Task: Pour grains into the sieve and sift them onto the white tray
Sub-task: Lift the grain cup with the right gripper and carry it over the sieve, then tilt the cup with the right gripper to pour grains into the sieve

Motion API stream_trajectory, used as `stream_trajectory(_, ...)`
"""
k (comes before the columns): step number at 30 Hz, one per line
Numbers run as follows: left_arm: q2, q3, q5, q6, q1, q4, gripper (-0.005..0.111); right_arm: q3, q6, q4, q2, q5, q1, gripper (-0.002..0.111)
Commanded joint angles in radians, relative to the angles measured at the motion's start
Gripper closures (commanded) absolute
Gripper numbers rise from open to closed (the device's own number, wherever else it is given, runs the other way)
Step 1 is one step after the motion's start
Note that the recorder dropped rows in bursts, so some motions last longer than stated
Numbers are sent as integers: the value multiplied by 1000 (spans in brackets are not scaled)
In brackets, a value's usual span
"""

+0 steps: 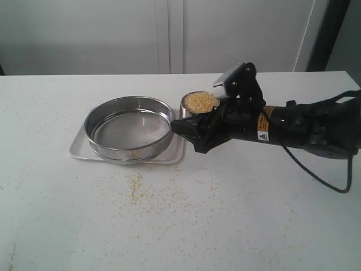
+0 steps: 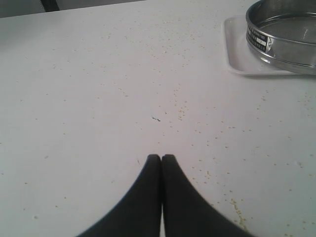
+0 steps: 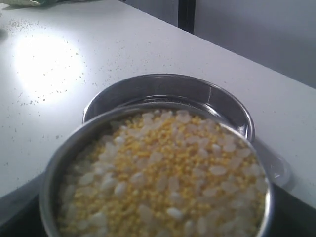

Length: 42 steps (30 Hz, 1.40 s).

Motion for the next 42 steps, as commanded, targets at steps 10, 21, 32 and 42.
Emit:
stream_trajectory(10, -5, 4, -3, -1, 3, -8, 107, -204, 91, -14, 9, 213, 130, 108)
stream_trajectory(21, -5, 4, -3, -1, 3, -8, 107, -343, 113, -16, 66, 378, 168, 108)
stream_trajectory(32, -5, 4, -3, -1, 3, -8, 107, -486, 111, -62, 163, 531, 213, 108)
stream_trajectory(42, -5, 4, -3, -1, 3, -8, 107, -580, 105, -131, 249, 551, 231, 108)
